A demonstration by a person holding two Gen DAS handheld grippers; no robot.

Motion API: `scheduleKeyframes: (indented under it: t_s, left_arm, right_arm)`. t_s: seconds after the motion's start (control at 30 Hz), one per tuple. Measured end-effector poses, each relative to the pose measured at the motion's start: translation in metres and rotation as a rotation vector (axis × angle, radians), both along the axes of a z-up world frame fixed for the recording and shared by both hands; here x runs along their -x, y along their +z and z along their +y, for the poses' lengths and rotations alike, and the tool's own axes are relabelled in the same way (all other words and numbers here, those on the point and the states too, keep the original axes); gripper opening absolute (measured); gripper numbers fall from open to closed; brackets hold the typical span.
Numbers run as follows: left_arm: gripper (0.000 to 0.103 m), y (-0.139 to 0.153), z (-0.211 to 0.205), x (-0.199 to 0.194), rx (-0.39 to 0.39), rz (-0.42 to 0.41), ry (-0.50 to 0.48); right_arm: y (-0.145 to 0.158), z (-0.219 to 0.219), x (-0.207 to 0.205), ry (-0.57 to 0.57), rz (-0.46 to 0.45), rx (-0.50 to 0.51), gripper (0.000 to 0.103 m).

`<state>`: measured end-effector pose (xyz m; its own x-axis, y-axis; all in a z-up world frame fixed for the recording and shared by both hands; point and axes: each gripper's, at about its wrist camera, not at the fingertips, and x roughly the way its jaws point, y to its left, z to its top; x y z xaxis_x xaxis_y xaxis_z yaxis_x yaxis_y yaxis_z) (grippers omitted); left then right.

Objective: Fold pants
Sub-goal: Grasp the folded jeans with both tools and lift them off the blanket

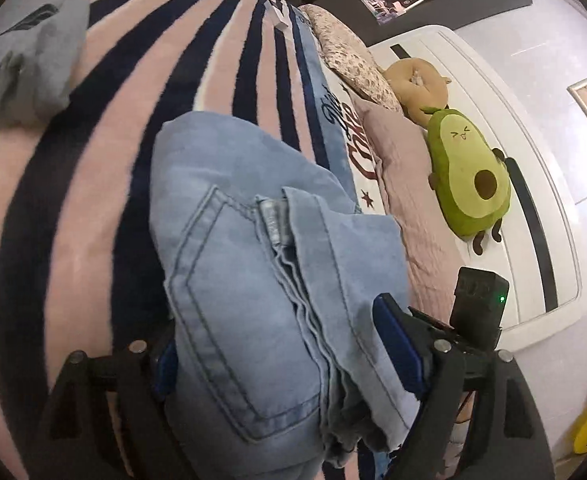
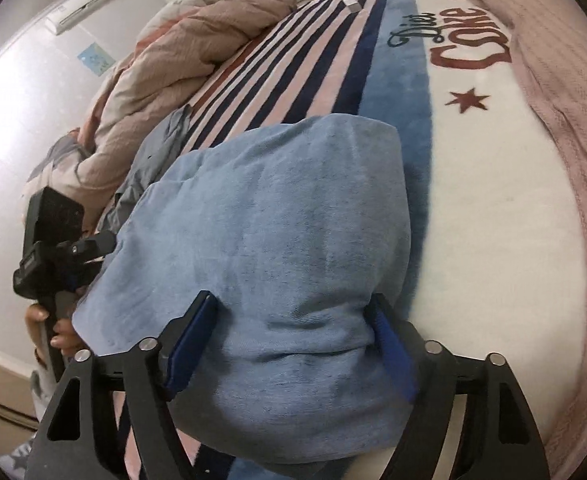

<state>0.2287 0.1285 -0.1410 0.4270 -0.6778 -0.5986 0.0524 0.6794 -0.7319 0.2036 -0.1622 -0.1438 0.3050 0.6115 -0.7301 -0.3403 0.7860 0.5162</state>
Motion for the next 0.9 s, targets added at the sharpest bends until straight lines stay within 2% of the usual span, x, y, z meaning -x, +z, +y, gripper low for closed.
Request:
scheduleKeyframes:
  t_s: [0.07,0.13,0.17,0.2,0.23,0.27,0.3,0.33,0.37,0.5,0.77,0.9]
  left_arm:
    - [0.081,0.004,-0.004,-0.001,-0.010,-0.009,-0.004]
    - [0.080,0.006,-0.012,-0.004,-0.075,-0.024,-0.022]
    - [0.076,0.006,-0.017,-0.004,-0.120,-0.025,-0.028]
    - [0.067,0.008,-0.026,-0.003,-0.174,-0.023,-0.038]
    - [0.062,0.008,-0.025,-0.001,-0.196,-0.027,-0.042]
    - [0.049,0.013,-0.028,0.002,-0.220,-0.035,-0.038]
    - [0.041,0.017,-0.028,0.003,-0.231,-0.042,-0.033]
    - [0.031,0.019,-0.026,0.005,-0.238,-0.049,-0.032]
    - [0.028,0.024,-0.028,0.008,-0.258,-0.064,-0.033]
    - [0.024,0.056,-0.038,0.028,-0.396,-0.164,-0.009]
    - [0.022,0.133,-0.002,0.081,-0.385,-0.302,0.058]
    - [0.022,0.187,0.034,0.125,-0.405,-0.396,0.115]
  right_arm:
    - [0.001,0.000,0.002,-0.001,-0.004,-0.007,0.067]
    - [0.001,0.001,0.004,-0.002,-0.006,-0.017,0.061]
    - [0.004,0.003,0.006,0.000,-0.013,-0.018,0.056]
    - [0.006,0.005,0.008,0.005,-0.023,-0.017,0.050]
    - [0.010,0.007,0.010,0.007,-0.038,-0.009,0.047]
    - [0.015,0.009,0.013,0.008,-0.055,0.001,0.039]
    - [0.018,0.007,0.017,0.009,-0.068,0.007,0.033]
    - [0.026,0.008,0.022,0.012,-0.089,0.010,0.030]
    - [0.030,0.009,0.025,0.016,-0.104,0.012,0.026]
    - [0.058,0.021,0.044,0.036,-0.175,0.026,0.019]
    - [0.126,0.062,0.107,0.092,-0.305,-0.006,0.013]
    - [0.170,0.095,0.137,0.127,-0.392,-0.050,0.012]
